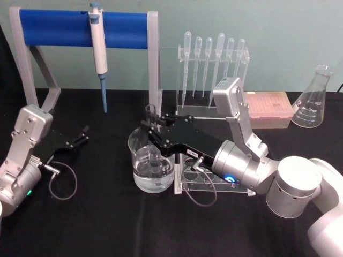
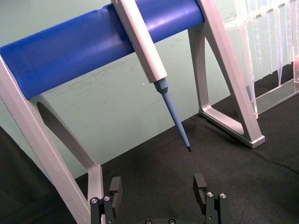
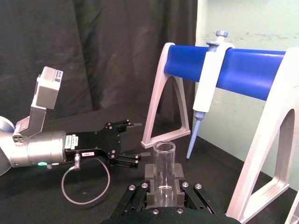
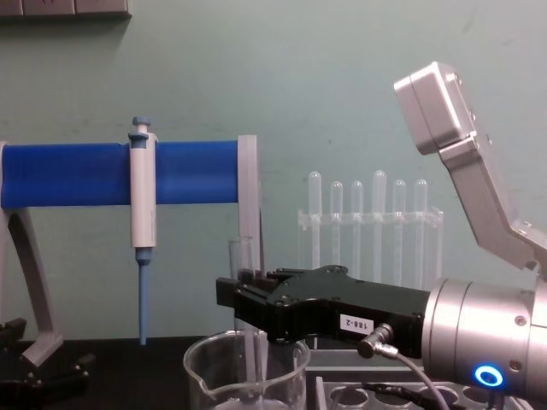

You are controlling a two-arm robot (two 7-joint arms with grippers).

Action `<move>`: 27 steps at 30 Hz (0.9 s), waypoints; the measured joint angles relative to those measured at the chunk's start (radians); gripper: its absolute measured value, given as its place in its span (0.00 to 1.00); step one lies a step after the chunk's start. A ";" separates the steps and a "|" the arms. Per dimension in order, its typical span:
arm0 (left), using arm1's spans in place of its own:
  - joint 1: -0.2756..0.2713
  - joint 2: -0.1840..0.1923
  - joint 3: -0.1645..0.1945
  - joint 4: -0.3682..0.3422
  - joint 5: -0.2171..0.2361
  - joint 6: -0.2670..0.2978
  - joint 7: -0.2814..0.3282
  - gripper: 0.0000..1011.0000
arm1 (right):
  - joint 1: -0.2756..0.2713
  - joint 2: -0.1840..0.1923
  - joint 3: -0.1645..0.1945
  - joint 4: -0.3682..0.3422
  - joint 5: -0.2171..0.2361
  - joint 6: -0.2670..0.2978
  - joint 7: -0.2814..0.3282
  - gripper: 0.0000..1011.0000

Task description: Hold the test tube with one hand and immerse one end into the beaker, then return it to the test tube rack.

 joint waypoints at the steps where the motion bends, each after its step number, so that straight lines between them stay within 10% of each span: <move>1: 0.000 0.000 0.000 0.000 0.000 0.000 0.000 0.99 | 0.000 0.000 0.000 0.000 0.000 0.000 0.000 0.22; 27: 0.000 0.000 0.000 0.000 0.000 0.000 0.000 0.99 | 0.001 0.001 -0.001 0.000 0.000 0.001 0.000 0.22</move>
